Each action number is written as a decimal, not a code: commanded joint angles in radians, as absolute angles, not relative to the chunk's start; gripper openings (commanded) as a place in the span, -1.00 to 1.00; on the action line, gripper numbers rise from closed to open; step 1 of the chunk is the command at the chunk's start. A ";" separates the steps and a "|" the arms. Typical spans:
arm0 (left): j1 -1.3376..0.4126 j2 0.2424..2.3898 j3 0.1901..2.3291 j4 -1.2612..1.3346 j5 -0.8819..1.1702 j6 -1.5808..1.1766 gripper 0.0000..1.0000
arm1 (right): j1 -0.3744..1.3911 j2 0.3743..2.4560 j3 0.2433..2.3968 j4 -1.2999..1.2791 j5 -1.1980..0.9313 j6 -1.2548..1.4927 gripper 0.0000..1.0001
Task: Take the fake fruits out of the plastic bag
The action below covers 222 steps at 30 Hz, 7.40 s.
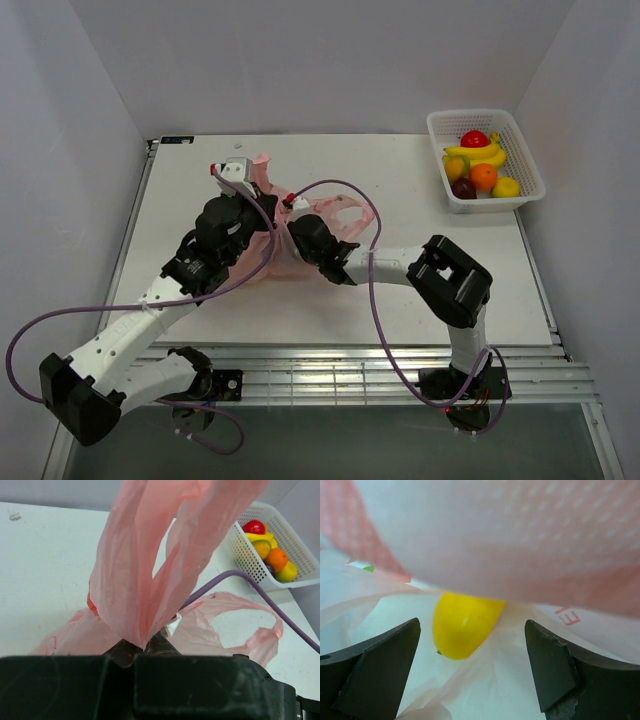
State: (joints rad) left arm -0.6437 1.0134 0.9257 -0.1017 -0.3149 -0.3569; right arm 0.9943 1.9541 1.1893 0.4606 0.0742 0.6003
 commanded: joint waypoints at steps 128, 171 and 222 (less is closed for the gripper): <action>-0.732 0.787 0.543 0.017 0.446 -0.459 -1.00 | 0.928 1.762 0.847 0.503 0.575 0.387 0.80; -0.732 1.111 1.368 -0.688 0.031 -0.401 0.96 | 0.920 0.647 0.851 -0.482 0.267 0.413 0.80; -1.046 1.529 1.726 -1.072 -0.509 -0.509 -1.00 | 0.923 1.080 0.454 0.275 0.382 0.430 0.80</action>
State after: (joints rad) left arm -1.0424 1.5898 1.7348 -1.1355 -0.5365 -0.5240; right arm 0.9230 1.0992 0.3973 0.1894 0.3256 0.4431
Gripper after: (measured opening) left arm 0.015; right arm 0.903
